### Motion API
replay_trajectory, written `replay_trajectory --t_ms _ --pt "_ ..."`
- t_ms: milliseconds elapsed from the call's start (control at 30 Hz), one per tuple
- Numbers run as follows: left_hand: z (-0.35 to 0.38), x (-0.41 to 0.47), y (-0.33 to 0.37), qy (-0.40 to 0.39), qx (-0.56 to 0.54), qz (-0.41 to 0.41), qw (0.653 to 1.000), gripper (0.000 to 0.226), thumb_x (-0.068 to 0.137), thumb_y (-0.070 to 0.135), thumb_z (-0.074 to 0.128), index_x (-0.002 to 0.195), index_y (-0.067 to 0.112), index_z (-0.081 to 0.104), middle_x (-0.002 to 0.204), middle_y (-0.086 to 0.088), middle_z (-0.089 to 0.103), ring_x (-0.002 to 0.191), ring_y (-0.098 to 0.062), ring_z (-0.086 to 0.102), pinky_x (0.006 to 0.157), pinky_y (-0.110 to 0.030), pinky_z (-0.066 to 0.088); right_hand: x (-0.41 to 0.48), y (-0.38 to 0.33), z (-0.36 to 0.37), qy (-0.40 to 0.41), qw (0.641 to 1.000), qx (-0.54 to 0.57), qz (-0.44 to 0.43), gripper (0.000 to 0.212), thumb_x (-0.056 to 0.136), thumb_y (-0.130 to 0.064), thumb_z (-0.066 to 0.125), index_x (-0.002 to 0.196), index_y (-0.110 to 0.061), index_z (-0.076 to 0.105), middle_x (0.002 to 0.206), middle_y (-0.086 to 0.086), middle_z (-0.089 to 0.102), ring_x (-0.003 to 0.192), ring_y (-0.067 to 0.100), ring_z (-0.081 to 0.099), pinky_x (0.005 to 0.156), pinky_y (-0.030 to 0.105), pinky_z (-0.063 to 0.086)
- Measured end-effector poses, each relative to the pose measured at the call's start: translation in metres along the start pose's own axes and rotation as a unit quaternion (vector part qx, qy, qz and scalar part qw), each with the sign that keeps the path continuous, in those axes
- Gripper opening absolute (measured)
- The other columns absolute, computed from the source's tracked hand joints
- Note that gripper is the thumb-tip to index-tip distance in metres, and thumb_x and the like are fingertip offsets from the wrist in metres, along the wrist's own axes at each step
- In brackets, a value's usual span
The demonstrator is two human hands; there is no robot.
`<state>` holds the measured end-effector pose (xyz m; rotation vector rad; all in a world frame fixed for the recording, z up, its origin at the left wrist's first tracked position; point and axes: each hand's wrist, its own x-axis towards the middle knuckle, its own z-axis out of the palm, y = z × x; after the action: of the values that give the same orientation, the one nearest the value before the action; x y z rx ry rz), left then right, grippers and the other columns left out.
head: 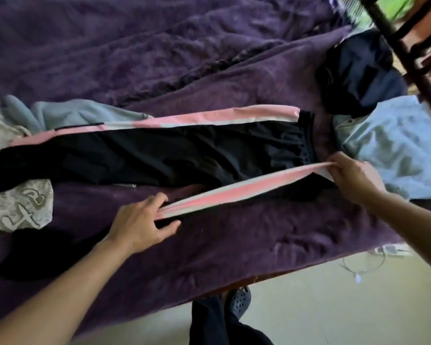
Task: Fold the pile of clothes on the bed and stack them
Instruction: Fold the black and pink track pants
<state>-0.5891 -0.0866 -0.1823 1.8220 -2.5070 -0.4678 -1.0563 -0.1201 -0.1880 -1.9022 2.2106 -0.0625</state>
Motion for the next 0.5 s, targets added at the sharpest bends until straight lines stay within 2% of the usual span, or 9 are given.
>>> replay_trajectory --t_ms 67,133,233,300,367,433,500 --pt "-0.018 0.035 -0.019 0.025 -0.013 -0.007 1.000 0.033 0.074 0.046 0.052 0.093 0.021 0.061 0.087 0.000 0.067 0.077 -0.031 0.067 0.060 -0.037 0.052 0.036 -0.011 -0.013 0.009 1.000 0.019 0.014 0.021 0.094 -0.033 0.051 0.104 -0.017 0.059 0.097 0.024 0.066 0.089 0.044 0.062 0.072 0.043 0.046" --pt "-0.026 0.080 -0.048 0.045 -0.072 -0.070 0.994 0.012 0.079 0.025 0.062 0.088 0.018 0.066 0.083 -0.007 0.067 0.077 -0.034 0.066 0.064 -0.041 0.052 0.077 -0.021 -0.017 0.018 0.999 0.014 0.026 0.026 0.094 -0.038 0.050 0.105 -0.017 0.060 0.103 0.024 0.065 0.095 0.044 0.060 0.075 0.044 0.046" --pt "-0.027 0.148 -0.089 0.034 -0.123 -0.134 0.983 0.017 0.080 0.008 0.065 0.095 0.013 0.072 0.084 -0.016 0.070 0.082 -0.035 0.066 0.071 -0.039 0.049 0.131 -0.035 -0.006 0.019 0.999 -0.006 0.046 0.030 0.094 -0.041 0.049 0.104 -0.015 0.059 0.105 0.027 0.063 0.096 0.045 0.059 0.076 0.045 0.046" --pt "-0.023 0.187 -0.108 0.021 -0.134 -0.145 0.980 0.016 0.084 0.010 0.066 0.098 0.008 0.073 0.081 -0.019 0.068 0.081 -0.035 0.063 0.067 -0.034 0.041 0.160 -0.044 0.007 0.018 0.998 -0.024 0.059 0.032 0.095 -0.042 0.048 0.103 -0.012 0.059 0.104 0.029 0.062 0.095 0.046 0.059 0.076 0.045 0.045" --pt "-0.012 0.219 -0.124 -0.024 -0.143 -0.172 0.974 0.014 0.089 0.020 0.065 0.094 0.010 0.074 0.071 -0.014 0.061 0.073 -0.030 0.057 0.062 -0.032 0.033 0.185 -0.048 0.023 0.012 0.996 -0.036 0.075 0.032 0.095 -0.040 0.048 0.105 -0.012 0.060 0.105 0.029 0.062 0.097 0.046 0.059 0.077 0.045 0.045" --pt "0.004 0.244 -0.140 -0.087 -0.150 -0.212 0.962 0.017 0.091 0.025 0.060 0.083 0.015 0.072 0.066 -0.009 0.054 0.067 -0.025 0.051 0.060 -0.032 0.033 0.204 -0.045 0.042 -0.001 0.994 -0.053 0.100 0.031 0.094 -0.040 0.050 0.107 -0.013 0.062 0.107 0.027 0.062 0.099 0.045 0.059 0.078 0.044 0.045" --pt "0.025 0.260 -0.154 -0.122 -0.154 -0.263 0.945 0.023 0.090 0.022 0.057 0.069 0.015 0.063 0.069 -0.010 0.053 0.073 -0.028 0.052 0.064 -0.032 0.035 0.215 -0.038 0.061 -0.006 0.991 -0.062 0.122 0.032 0.092 -0.043 0.052 0.108 -0.017 0.062 0.109 0.025 0.063 0.099 0.044 0.059 0.079 0.044 0.045"
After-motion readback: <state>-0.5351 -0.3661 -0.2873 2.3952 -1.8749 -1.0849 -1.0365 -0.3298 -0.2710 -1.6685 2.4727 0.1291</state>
